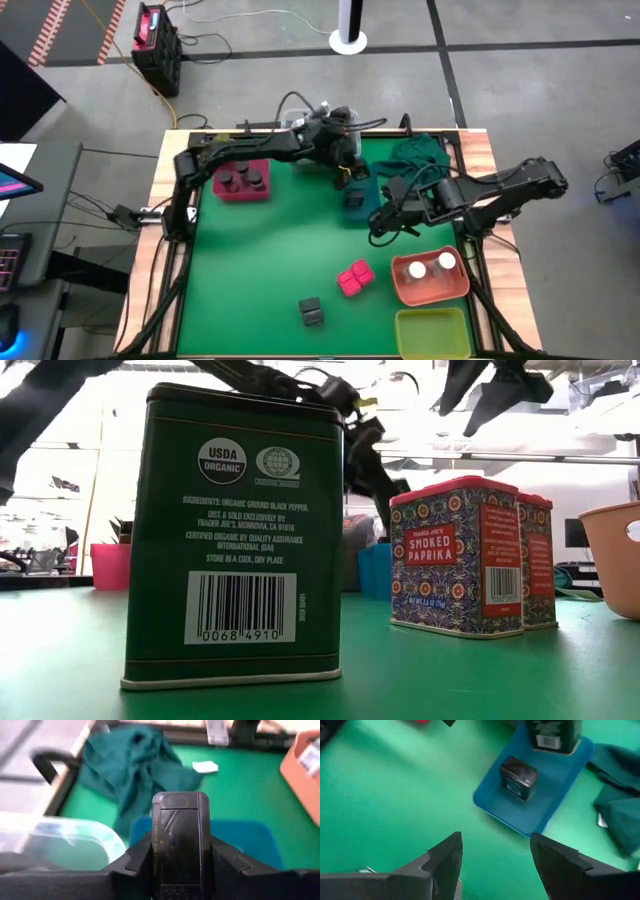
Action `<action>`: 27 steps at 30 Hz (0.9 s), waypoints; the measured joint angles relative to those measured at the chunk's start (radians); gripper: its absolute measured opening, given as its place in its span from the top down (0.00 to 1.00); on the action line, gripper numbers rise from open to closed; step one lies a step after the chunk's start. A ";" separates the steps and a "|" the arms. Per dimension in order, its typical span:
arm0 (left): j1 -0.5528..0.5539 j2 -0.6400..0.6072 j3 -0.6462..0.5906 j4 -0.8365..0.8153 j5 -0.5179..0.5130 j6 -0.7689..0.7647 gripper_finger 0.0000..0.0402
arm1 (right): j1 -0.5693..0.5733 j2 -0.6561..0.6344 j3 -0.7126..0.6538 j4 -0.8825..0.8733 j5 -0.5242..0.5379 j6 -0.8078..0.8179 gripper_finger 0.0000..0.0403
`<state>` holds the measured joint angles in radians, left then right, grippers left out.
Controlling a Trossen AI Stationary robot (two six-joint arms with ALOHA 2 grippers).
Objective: Sort spices by type
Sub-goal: Put the black seasoning can into the blue bin
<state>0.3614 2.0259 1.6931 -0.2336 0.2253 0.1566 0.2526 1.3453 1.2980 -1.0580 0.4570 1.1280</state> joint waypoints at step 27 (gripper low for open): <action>-0.106 0.138 0.171 -0.262 -0.274 0.201 0.61 | -0.045 -0.229 0.000 -0.145 0.064 -0.075 0.35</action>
<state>0.2553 2.1635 1.8645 -0.4955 -0.0491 0.3579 0.2073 1.1168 1.2980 -1.2030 0.5209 1.0528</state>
